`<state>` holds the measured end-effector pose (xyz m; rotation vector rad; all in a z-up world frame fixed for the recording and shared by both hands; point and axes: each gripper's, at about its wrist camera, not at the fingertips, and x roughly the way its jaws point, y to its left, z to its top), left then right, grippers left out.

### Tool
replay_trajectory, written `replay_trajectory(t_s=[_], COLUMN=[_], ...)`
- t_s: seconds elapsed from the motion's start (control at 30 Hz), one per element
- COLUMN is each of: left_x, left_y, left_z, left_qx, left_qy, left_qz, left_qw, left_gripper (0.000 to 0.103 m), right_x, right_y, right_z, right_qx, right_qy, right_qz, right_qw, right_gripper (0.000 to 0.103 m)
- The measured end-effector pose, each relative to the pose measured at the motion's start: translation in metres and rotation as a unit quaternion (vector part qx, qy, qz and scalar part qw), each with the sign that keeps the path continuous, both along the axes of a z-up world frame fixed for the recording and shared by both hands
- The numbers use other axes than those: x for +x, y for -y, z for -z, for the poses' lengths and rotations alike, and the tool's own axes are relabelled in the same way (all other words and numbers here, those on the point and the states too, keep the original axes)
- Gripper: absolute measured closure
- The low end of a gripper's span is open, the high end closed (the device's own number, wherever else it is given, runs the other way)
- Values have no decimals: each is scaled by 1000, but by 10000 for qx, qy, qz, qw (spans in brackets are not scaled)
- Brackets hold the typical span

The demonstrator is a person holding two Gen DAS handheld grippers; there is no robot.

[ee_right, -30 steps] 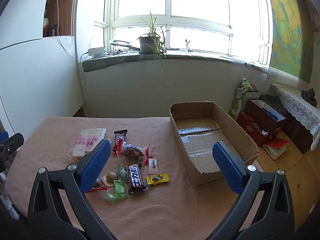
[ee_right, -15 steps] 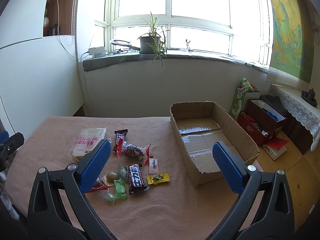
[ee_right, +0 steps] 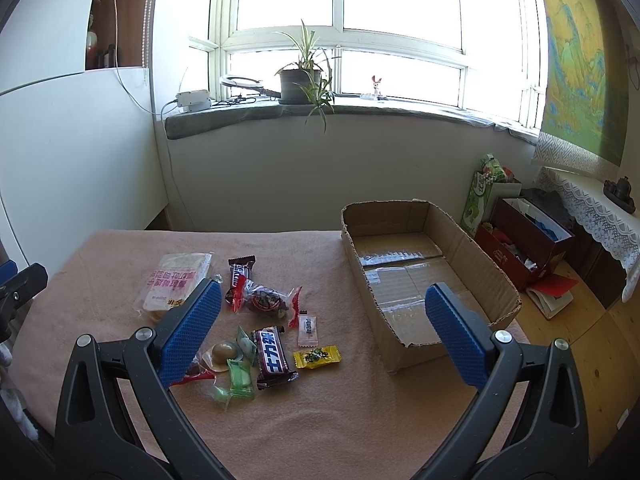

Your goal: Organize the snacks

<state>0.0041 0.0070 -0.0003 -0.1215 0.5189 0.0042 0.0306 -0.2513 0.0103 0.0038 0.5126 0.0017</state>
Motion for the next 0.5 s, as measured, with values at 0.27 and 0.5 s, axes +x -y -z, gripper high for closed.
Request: replay_trajectory(t_s=[0.27,0.5], left_x=[10,27], left_y=[-4,-12], left_z=[4,16], left_qx=[-89,-318], left_qy=[-114,-347], left_qz=[15,69], left_qw=[9999,9989], left_gripper=[2,2], right_x=[7,25], right_y=[-2,-5], right_z=[6,15], right_qx=[-5,139], right_qy=[-93,-292], right_qz=[-35,-215], right_qw=[10000,9992], right_gripper=[0,0])
